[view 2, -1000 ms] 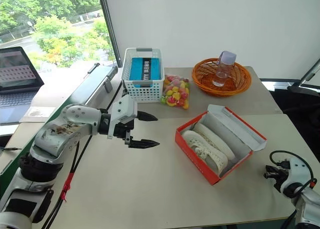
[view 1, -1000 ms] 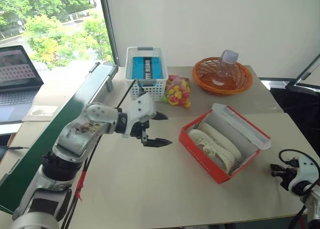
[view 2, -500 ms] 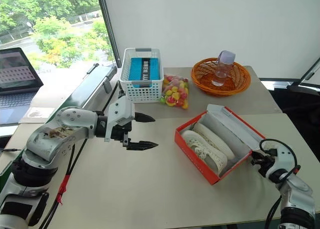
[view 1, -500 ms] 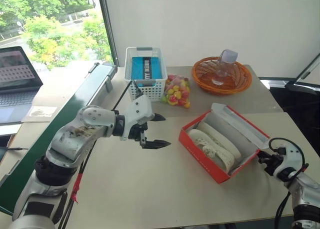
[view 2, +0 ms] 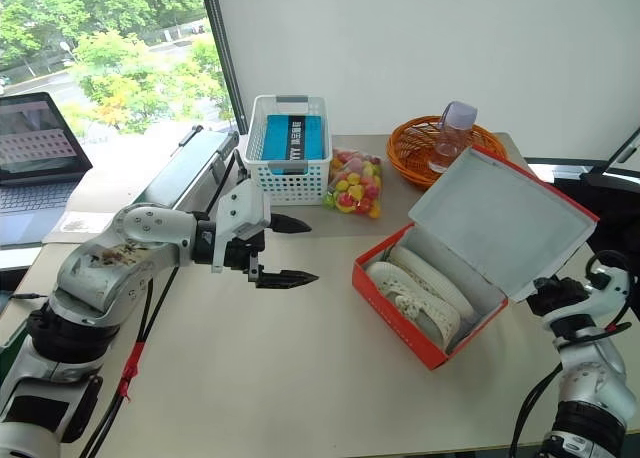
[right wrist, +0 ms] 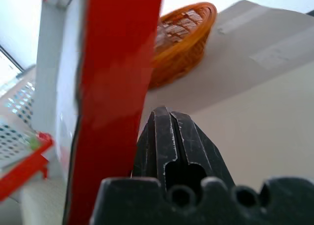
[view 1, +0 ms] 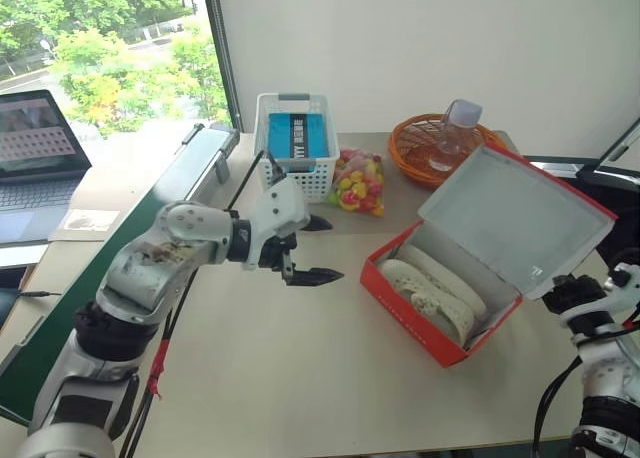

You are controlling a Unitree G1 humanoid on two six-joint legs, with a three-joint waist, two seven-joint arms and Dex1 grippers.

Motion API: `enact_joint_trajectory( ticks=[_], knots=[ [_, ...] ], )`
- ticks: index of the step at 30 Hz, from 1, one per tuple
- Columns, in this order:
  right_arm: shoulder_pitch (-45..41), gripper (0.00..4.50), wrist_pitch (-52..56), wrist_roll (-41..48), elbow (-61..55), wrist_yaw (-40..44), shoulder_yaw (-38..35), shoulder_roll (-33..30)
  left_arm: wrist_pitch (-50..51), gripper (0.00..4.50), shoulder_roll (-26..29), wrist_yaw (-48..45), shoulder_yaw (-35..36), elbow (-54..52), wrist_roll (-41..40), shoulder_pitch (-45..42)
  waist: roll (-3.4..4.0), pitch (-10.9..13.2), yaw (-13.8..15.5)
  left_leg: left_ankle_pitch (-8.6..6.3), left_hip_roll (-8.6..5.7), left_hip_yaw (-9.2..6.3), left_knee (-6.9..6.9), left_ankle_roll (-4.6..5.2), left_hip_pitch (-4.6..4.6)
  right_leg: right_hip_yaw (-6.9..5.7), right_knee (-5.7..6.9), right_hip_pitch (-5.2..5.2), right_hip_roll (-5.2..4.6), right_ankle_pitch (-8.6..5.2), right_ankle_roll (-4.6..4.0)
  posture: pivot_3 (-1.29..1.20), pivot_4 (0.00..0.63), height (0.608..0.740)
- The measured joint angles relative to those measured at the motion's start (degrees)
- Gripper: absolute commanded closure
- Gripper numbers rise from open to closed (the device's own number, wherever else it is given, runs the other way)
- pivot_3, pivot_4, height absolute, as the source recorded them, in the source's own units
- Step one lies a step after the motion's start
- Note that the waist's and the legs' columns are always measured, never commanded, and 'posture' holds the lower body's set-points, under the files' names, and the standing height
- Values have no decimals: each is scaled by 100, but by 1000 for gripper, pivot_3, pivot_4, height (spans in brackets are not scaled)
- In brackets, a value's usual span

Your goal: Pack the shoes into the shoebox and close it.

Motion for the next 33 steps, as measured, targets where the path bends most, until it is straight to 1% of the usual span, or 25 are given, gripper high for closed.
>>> enact_joint_trajectory(
  ticks=[5,9,16,19,21,24,27,29,33],
  knots=[
    [575,4500,1319,1123,-1247,195,-20,-31,-146,105,-3,-54,-60,188,95,-25,1,0,-4,0,2,4,0,0,1,5,-1,-1,0,10,-4,0,150,740],
    [778,4500,1913,1620,-1759,252,-12,-181,-201,105,-9,-75,-72,197,127,-30,1,0,2,0,2,5,0,0,1,6,-1,-2,0,-1,2,0,150,740],
    [569,4500,2451,2013,-2112,79,115,-393,-233,105,-28,-82,-73,199,175,-30,1,1,0,0,2,6,0,0,-1,7,-2,-5,1,-1,2,0,150,740],
    [332,4500,2716,2068,-2296,-30,447,-499,-233,105,-55,-80,-73,196,175,-31,1,1,1,0,2,7,0,0,-1,10,-1,-8,2,-1,2,0,150,740],
    [159,4500,2975,1923,-2449,-128,943,-740,-234,105,-62,-69,-72,198,181,-31,1,1,-3,0,2,9,0,1,-2,11,-2,-8,2,0,1,0,150,740],
    [33,4500,3122,1183,-2657,-233,1935,-1121,-238,105,-72,-54,-74,195,191,-30,0,1,5,0,2,8,0,1,-9,10,-3,-14,2,0,-2,0,150,740],
    [56,4500,3081,395,-2758,-79,2853,-1402,-240,105,-46,-41,-71,193,216,-10,0,1,43,0,-4,3,3,2,-29,9,-6,-24,2,1,-3,0,150,740],
    [15,4500,2962,60,-2857,56,3188,-1516,-240,105,-37,-26,-71,191,224,4,-1,1,47,-5,-5,2,9,9,-34,10,-10,-21,2,2,-2,0,150,740],
    [-55,4500,2647,-396,-2822,321,3467,-1551,-240,105,-25,-1,-71,185,224,33,-5,2,48,-5,-3,-1,10,9,-33,9,-10,-19,7,-2,7,0,150,740]
  ],
)
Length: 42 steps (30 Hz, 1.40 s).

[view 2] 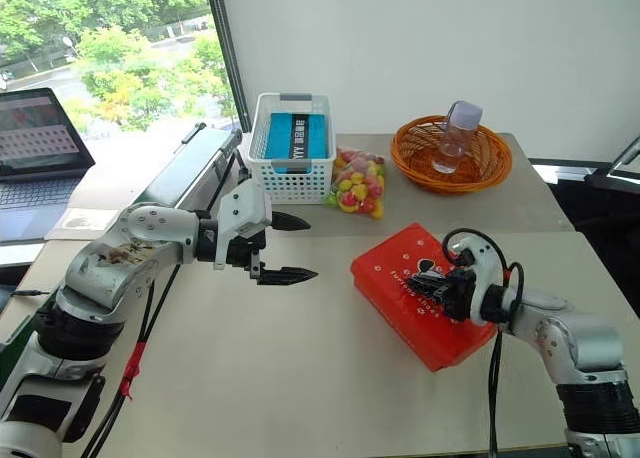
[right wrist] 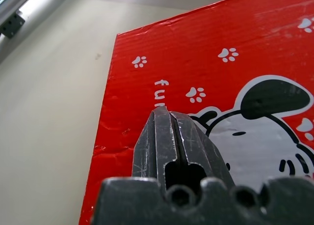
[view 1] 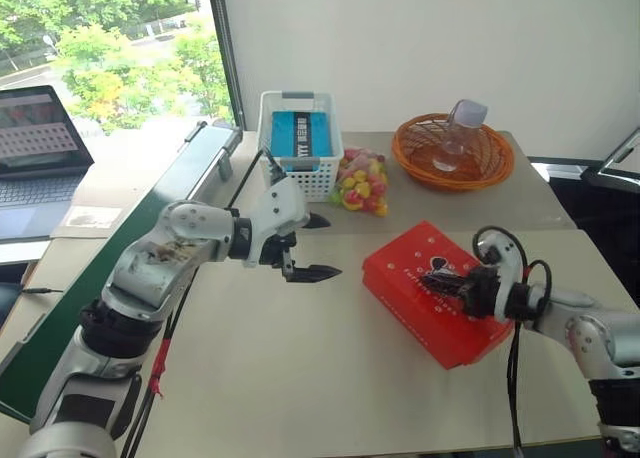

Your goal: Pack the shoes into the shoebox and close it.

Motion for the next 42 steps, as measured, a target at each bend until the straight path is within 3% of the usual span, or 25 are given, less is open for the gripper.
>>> enact_joint_trajectory(
  ticks=[6,9,15,17,20,25,31,37,42],
  knots=[
    [-12,4500,-1158,-1135,235,337,665,-187,0,105,60,20,0,-19,0,34,-48,-30,-15,0,4,1,0,-1,24,0,0,19,2,-10,13,0,150,740],
    [-14,3806,-1521,-1394,341,343,667,-177,0,0,81,20,1,-21,0,40,-75,-43,-5,0,2,2,3,-1,38,0,-5,32,-1,-9,13,0,150,740],
    [-89,1670,-1280,-1084,158,289,4,-38,-2,0,57,-48,30,14,-63,76,-59,-28,2,3,1,17,2,4,22,15,2,9,-7,4,1,0,150,740],
    [-124,1029,-1026,-771,-214,323,-265,-156,-26,0,59,-72,22,103,-47,147,-46,-20,-2,2,2,15,-4,5,11,18,4,-1,0,14,-22,0,150,740],
    [-220,31,-633,-304,-845,388,-727,-459,-34,0,-5,-98,24,292,-55,285,-39,-15,-3,-6,3,7,-7,14,-5,13,1,-9,7,27,13,0,150,740],
    [-294,31,-397,-5,-1487,421,-1040,-711,-362,0,-52,-209,98,462,-69,451,-41,-14,29,-8,1,6,-5,14,-9,8,-6,-7,0,26,14,0,150,740],
    [371,31,-148,212,-2074,587,-1583,-1107,-547,0,-199,-151,467,533,-319,873,-44,-12,94,-8,-2,7,0,14,-9,8,-6,-4,-6,6,-21,0,150,740],
    [1209,31,-211,80,-2153,493,-1924,-992,-595,0,-206,265,889,482,-337,1240,-45,-12,98,-8,0,5,2,14,-9,7,-5,-3,-5,7,-21,0,150,740],
    [1708,31,-615,-323,-2103,365,-1878,-577,-653,0,-601,1058,1296,375,-286,1419,-45,-12,99,-8,-2,5,5,14,-7,8,-5,2,-6,5,-14,0,150,740]
  ],
)
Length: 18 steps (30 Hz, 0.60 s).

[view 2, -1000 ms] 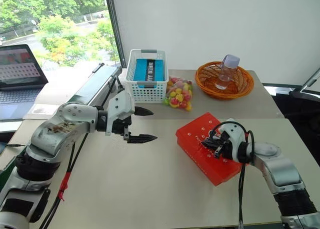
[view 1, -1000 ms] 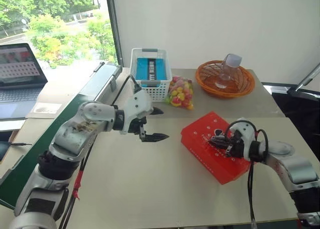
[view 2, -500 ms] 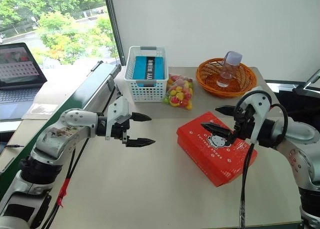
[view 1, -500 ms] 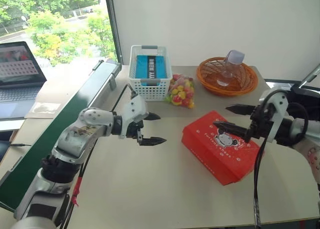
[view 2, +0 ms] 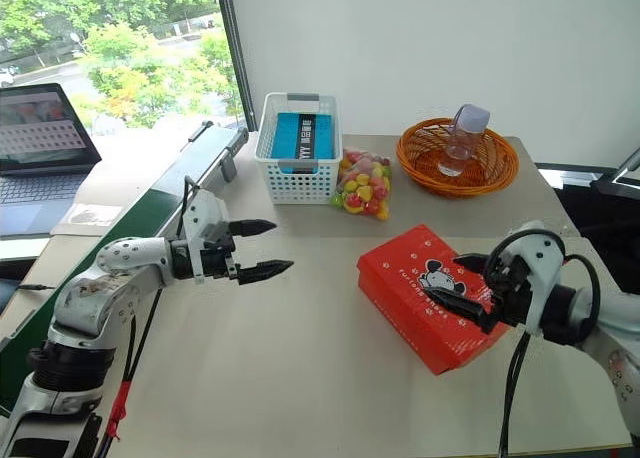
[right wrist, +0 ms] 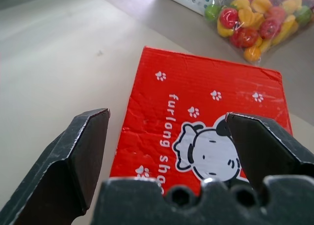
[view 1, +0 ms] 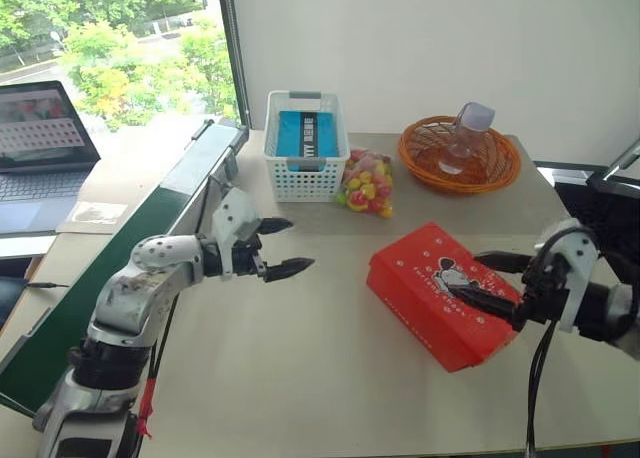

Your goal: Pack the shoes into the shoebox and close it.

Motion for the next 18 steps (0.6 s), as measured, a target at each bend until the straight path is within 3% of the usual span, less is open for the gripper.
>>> enact_joint_trajectory(
  ticks=[11,18],
  knots=[
    [72,31,-792,-516,742,-56,96,490,-381,0,19,429,35,-329,298,1002,0,0,-21,0,2,5,0,-1,5,3,3,-3,1,3,-6,0,150,740],
    [192,31,-1014,-753,826,-212,301,833,-723,0,-78,594,7,-188,525,1153,1,0,2,0,1,8,0,-2,4,3,3,-4,-2,4,-7,0,150,740]
  ],
)
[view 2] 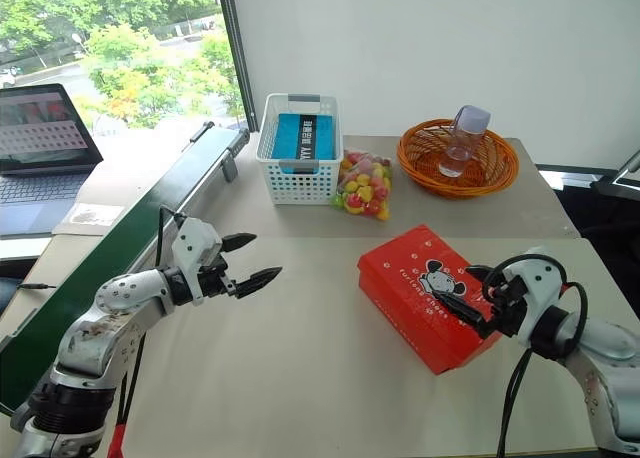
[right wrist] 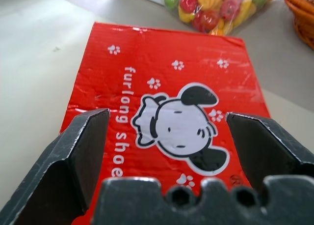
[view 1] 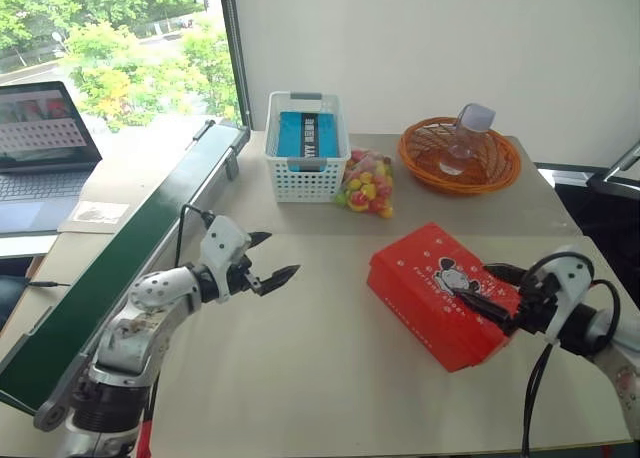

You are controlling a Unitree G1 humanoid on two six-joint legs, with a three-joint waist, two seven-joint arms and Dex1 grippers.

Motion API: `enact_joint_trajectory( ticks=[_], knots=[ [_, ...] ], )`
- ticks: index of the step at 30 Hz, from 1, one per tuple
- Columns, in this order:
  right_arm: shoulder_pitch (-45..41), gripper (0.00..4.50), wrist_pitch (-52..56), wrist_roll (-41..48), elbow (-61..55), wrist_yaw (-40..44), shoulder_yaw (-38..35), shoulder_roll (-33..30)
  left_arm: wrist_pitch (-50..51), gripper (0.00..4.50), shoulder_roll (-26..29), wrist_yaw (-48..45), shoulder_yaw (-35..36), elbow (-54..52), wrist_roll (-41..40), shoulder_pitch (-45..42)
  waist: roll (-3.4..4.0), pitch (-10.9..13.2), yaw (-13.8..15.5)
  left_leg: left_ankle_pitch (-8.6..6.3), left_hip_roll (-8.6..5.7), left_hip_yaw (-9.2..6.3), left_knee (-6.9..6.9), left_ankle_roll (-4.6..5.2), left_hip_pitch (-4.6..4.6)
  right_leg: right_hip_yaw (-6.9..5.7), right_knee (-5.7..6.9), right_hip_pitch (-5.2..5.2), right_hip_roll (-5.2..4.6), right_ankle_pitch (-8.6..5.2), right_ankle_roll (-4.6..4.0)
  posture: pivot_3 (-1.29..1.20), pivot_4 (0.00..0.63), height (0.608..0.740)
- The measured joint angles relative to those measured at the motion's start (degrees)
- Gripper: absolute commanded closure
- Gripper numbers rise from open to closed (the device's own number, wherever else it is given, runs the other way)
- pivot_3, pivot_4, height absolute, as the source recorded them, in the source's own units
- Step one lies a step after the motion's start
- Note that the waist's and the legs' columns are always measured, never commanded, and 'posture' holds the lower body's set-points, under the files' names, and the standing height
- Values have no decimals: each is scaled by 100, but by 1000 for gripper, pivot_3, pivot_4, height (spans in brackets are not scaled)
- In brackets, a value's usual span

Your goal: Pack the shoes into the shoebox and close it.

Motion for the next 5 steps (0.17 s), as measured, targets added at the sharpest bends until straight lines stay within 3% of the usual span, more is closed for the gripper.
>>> enact_joint_trajectory(
  ticks=[5],
  knots=[
    [-29,31,-116,-110,12,-98,40,61,-238,0,-101,16,-105,195,177,18,1,0,-1,0,1,1,0,0,1,-1,1,-1,1,1,-2,0,150,740]
  ],
)
